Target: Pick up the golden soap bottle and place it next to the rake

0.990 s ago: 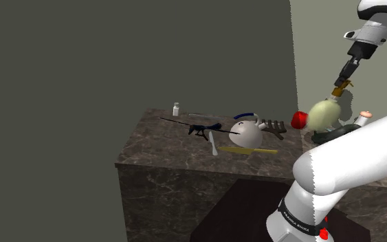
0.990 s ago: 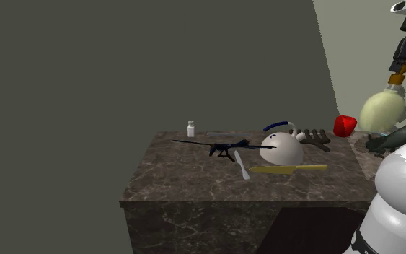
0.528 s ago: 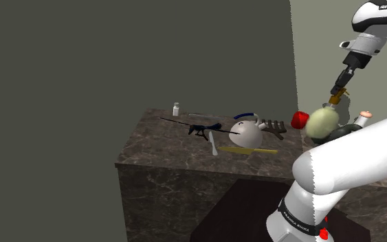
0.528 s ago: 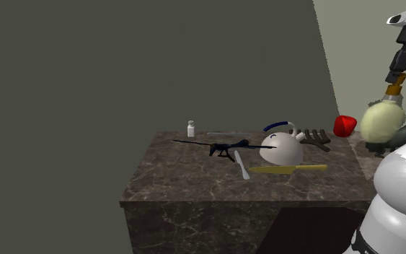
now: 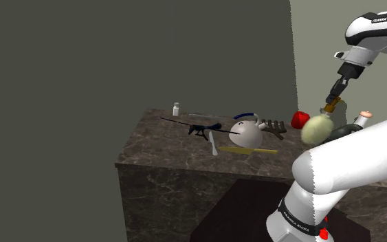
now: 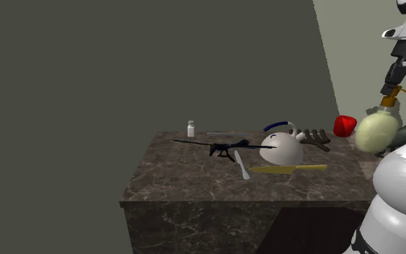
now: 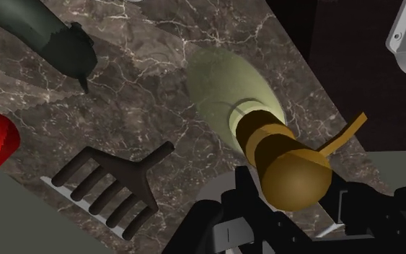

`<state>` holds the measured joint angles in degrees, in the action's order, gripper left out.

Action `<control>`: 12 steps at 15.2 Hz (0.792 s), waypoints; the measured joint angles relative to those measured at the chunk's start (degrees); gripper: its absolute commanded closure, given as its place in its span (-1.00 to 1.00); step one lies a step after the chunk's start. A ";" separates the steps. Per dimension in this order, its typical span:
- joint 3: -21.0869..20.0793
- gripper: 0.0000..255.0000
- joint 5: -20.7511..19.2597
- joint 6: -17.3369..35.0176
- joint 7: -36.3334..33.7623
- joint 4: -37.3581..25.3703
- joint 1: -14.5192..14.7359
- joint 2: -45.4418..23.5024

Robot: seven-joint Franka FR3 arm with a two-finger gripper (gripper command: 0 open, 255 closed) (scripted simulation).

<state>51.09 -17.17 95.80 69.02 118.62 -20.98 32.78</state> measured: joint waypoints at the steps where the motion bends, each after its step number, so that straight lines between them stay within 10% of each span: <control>1: 0.20 1.00 -0.18 0.67 0.03 0.74 -0.10 0.11; 12: 3.04 1.00 -1.88 8.63 0.30 8.53 -0.59 0.27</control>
<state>54.13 -19.06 104.43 69.33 127.15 -21.57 33.05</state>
